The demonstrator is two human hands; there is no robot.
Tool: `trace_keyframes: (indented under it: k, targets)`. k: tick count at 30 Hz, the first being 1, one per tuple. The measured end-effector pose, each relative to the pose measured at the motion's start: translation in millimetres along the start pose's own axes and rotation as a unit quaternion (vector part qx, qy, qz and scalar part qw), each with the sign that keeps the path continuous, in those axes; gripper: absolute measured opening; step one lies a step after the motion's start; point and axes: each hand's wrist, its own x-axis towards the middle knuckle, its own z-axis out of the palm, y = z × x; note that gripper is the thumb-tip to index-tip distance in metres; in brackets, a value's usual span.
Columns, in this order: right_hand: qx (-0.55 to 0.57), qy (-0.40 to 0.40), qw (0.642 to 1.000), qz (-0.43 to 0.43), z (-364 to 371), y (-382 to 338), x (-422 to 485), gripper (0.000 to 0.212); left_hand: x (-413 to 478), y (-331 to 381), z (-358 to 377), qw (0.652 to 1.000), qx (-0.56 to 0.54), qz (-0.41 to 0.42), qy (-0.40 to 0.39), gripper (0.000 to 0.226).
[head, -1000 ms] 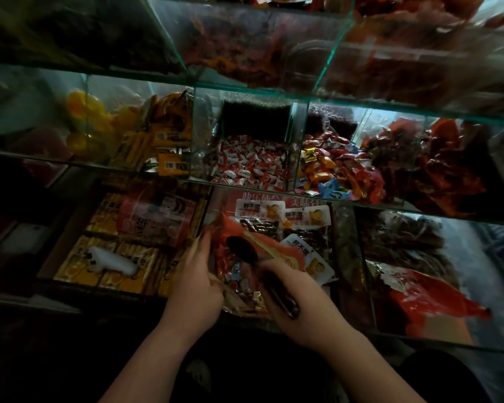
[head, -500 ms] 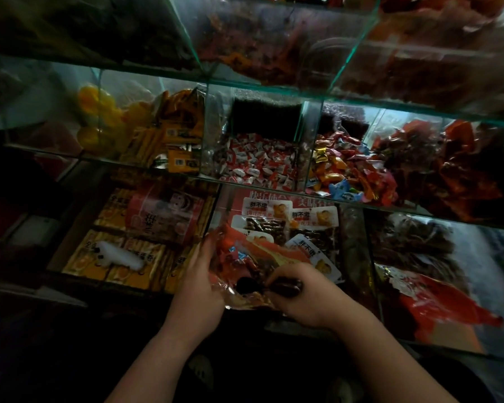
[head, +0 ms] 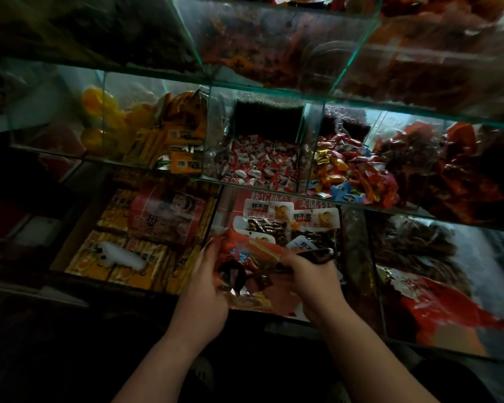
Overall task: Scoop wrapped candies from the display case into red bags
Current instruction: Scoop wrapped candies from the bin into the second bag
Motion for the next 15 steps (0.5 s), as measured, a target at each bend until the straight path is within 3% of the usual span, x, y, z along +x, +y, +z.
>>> trace_keyframes:
  k: [5, 9, 13, 15]
  targets:
    - [0.142, 0.017, 0.989, 0.028, -20.2, -11.6, -16.4, 0.013, 8.0, -0.3, -4.7, 1.0, 0.015, -0.023, -0.006, 0.088]
    - [0.185, -0.001, 0.982, 0.03, -46.7, -25.8, -31.0, 0.01, 8.3, 6.5, -2.9, 0.997, 0.054, -0.014, 0.052, 0.072]
    - [0.202, 0.011, 0.979, 0.009, -74.1, -38.7, -45.7, 0.01, 4.2, 21.5, 5.2, 0.969, 0.151, 0.106, 0.162, 0.053]
    - [0.202, 0.011, 0.979, 0.003, -85.8, -44.1, -54.5, 0.011, 3.4, 29.4, 14.4, 0.96, 0.157, 0.169, 0.161, 0.047]
